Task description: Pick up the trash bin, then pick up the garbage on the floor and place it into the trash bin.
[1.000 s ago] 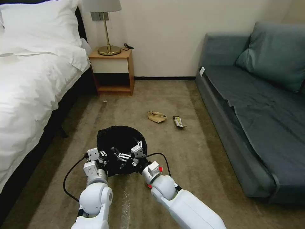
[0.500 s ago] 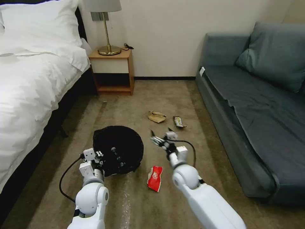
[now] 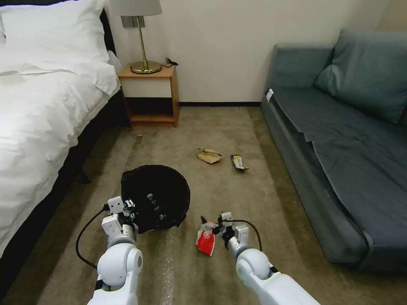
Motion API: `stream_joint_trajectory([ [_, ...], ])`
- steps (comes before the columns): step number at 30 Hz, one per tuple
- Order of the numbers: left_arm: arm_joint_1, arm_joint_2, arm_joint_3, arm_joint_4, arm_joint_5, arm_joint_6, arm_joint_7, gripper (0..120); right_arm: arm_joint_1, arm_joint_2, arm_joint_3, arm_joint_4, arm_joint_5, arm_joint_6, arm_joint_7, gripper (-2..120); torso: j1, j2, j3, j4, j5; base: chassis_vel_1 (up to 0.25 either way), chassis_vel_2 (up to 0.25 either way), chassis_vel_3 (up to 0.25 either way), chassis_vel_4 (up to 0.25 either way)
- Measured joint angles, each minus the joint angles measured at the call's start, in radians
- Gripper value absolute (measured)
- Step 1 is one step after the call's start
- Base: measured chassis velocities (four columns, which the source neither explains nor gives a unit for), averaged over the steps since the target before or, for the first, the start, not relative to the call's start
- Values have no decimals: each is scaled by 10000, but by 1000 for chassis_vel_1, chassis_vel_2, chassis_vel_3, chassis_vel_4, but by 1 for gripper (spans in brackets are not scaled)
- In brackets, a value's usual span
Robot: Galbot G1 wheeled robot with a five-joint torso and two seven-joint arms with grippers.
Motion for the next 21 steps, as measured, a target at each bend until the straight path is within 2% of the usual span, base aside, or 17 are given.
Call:
stream_joint_trajectory([
  [2,20,-33,-6,1,13,-22,2,3,150,-55,-259,3,412,-173,119,100,0,0,0,0,-3,0,0,0,0],
  [4,43,-113,-4,3,76,-48,7,3,645,-47,-1005,-88,1533,-731,554,100,0,0,0,0,0,0,0,0,0],
  [8,71,-168,-3,-3,131,-53,15,3,1092,118,-1643,-448,1952,-1013,809,100,0,0,0,1,0,0,0,0,0],
  [15,93,-156,-16,-18,148,-78,43,3,1293,475,-1935,-1077,2059,-1244,953,100,0,0,0,0,-1,0,0,0,0],
  [21,92,-159,-20,31,154,-115,53,3,1419,766,-1925,-2087,1557,-963,734,100,0,0,1,0,0,0,0,0,0],
])
